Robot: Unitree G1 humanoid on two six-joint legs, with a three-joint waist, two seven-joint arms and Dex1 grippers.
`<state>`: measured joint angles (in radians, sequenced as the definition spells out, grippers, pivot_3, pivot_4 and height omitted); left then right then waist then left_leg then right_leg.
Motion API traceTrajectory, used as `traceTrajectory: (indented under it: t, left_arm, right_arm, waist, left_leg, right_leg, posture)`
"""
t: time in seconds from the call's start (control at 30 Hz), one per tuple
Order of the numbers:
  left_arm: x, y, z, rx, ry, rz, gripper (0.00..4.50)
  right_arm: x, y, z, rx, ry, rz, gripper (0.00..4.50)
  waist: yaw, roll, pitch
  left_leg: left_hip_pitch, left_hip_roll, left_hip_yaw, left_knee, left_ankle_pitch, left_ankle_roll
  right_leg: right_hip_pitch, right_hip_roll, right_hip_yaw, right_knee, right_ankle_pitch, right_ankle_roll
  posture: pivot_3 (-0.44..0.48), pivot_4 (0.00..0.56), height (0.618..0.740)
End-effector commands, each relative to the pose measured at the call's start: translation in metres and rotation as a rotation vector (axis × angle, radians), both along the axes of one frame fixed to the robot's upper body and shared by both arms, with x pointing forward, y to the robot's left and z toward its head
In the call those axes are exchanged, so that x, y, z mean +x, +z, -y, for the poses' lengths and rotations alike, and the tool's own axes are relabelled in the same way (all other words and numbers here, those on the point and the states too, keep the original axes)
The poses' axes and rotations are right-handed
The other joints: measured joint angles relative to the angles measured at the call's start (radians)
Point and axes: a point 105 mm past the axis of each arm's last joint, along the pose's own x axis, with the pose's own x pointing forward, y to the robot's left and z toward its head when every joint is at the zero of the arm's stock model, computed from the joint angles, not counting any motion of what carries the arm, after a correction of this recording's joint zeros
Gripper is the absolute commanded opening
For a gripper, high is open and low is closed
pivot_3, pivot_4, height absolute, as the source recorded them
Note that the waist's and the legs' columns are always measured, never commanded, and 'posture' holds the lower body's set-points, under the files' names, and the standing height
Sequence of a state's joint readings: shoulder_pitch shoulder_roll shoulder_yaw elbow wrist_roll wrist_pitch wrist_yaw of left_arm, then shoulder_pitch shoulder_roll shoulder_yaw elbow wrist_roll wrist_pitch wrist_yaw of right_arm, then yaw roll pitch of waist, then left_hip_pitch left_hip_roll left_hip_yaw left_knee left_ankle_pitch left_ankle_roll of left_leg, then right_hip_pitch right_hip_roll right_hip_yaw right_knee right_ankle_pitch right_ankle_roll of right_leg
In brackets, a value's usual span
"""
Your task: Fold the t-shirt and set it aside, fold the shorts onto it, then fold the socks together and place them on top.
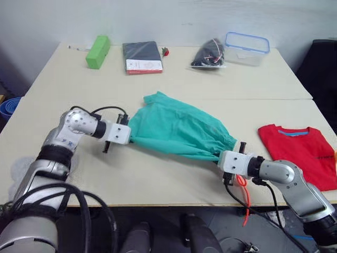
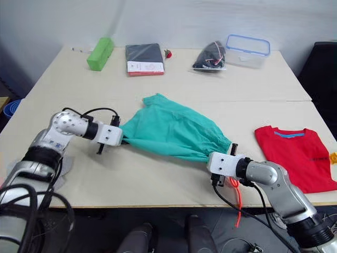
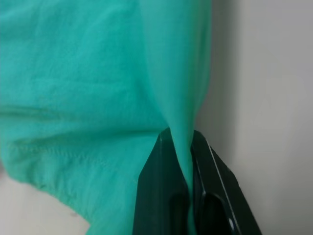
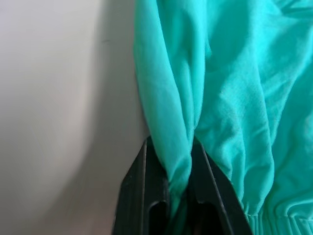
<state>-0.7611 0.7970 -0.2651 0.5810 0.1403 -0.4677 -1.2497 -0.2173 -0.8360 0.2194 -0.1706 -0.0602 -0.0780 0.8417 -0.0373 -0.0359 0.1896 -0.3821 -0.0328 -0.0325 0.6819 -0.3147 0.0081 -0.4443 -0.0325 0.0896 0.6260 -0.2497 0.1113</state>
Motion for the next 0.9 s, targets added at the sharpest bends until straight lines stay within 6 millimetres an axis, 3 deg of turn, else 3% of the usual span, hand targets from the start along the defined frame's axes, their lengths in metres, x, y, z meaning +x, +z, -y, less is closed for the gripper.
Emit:
traceTrajectory:
  t: [0.03, 0.27, 0.4, 0.5, 0.63, 0.7, 0.8, 0.9]
  left_arm:
    - [-0.034, 0.004, -0.013, 0.053, 0.04, -0.047, 0.05]
    - [-0.126, -0.002, -0.025, 0.132, 0.183, -0.179, 0.05]
    - [-0.154, -0.01, -0.023, 0.113, 0.268, -0.205, 0.05]
    - [-0.154, -0.016, -0.025, 0.075, 0.331, -0.167, 0.05]
    - [-0.132, -0.032, -0.041, 0.02, 0.407, -0.077, 0.05]
    - [-0.127, -0.035, -0.045, 0.005, 0.421, -0.061, 0.05]
    - [-0.119, -0.036, -0.052, -0.023, 0.444, -0.045, 0.0]
    - [-0.126, -0.034, -0.053, -0.097, 0.463, -0.141, 0.69]
  right_arm:
    - [-0.013, 0.0, -0.008, -0.037, 0.233, 0.003, 0.0]
    - [-0.007, 0.0, -0.005, -0.148, 0.506, 0.127, 0.0]
    - [0.004, 0.005, -0.003, -0.178, 0.561, 0.198, 0.0]
    - [0.01, 0.006, -0.002, -0.18, 0.564, 0.217, 0.0]
    - [0.006, -0.002, 0.003, -0.166, 0.542, 0.16, 0.0]
    - [0.004, -0.003, 0.006, -0.154, 0.517, 0.136, 0.0]
    - [-0.005, -0.004, 0.014, -0.151, 0.488, 0.083, 0.89]
    - [-0.015, 0.001, 0.02, -0.128, 0.455, 0.041, 1.89]
  waist:
    - [-0.009, 0.001, 0.0]
    - [-0.024, 0.003, 0.001]
    - [-0.016, 0.004, 0.002]
    - [-0.011, 0.006, 0.003]
    - [-0.007, 0.006, 0.004]
    - [-0.008, 0.006, 0.004]
    - [-0.01, 0.006, 0.004]
    - [-0.008, 0.008, 0.003]
  left_leg:
    - [0.0, 0.001, 0.0, 0.0, -0.001, 0.0]
    - [0.009, 0.005, 0.003, -0.004, -0.004, -0.002]
    - [0.014, 0.007, 0.002, -0.005, -0.004, -0.002]
    - [0.023, 0.008, 0.0, -0.007, -0.004, -0.002]
    - [0.043, 0.009, 0.0, -0.019, -0.004, -0.002]
    - [0.045, 0.011, 0.0, -0.019, -0.005, -0.004]
    - [0.045, 0.012, 0.0, -0.02, -0.006, -0.005]
    - [0.045, 0.012, 0.0, -0.02, -0.006, -0.005]
  right_leg:
    - [0.0, 0.001, 0.0, 0.0, 0.0, -0.001]
    - [0.004, 0.001, 0.001, 0.002, -0.004, -0.007]
    - [0.008, 0.002, 0.0, 0.0, -0.007, -0.012]
    - [0.018, 0.002, 0.0, -0.001, -0.008, -0.015]
    - [0.034, 0.003, 0.0, -0.006, -0.011, -0.019]
    - [0.035, 0.004, 0.0, -0.005, -0.012, -0.02]
    - [0.034, 0.005, 0.0, -0.004, -0.013, -0.022]
    - [0.035, 0.005, 0.0, -0.003, -0.014, -0.023]
  posture:
    - [0.0, 0.15, 0.74]
    - [0.0, 0.15, 0.74]
    - [0.0, 0.15, 0.74]
    - [0.0, 0.15, 0.74]
    - [0.0, 0.15, 0.74]
    - [0.0, 0.15, 0.74]
    - [0.0, 0.15, 0.74]
    - [0.0, 0.15, 0.74]
